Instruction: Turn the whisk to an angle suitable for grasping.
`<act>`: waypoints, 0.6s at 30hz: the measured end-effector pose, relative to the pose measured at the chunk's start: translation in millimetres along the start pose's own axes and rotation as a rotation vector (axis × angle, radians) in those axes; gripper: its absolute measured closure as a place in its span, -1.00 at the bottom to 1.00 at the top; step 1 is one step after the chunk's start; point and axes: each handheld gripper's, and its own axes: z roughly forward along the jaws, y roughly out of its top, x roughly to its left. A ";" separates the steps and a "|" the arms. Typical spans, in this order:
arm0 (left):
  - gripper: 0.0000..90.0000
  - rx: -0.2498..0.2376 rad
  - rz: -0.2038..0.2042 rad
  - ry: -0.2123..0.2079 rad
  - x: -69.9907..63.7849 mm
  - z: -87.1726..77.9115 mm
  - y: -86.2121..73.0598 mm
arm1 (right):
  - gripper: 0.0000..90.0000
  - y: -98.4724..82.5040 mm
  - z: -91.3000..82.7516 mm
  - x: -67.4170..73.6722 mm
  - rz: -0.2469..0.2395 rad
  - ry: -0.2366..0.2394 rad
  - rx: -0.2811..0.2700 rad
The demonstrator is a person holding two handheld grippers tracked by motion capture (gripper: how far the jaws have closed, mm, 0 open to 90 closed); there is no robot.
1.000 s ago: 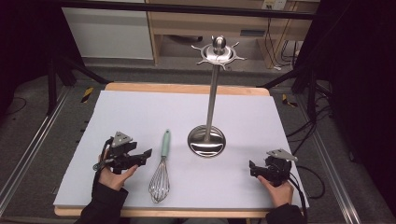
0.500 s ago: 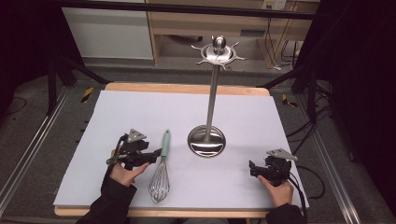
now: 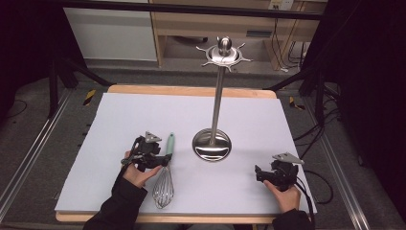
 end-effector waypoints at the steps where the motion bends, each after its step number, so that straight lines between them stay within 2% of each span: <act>1: 0.03 0.000 0.000 0.000 0.0 0.0 0.0 | -0.85 0.1 0.3 -0.2 -0.005 0.000 0.000; 18: 0.04 0.101 -0.027 -0.002 -1.0 24.9 -4.4 | -0.85 0.0 1.2 0.4 -0.003 0.002 0.012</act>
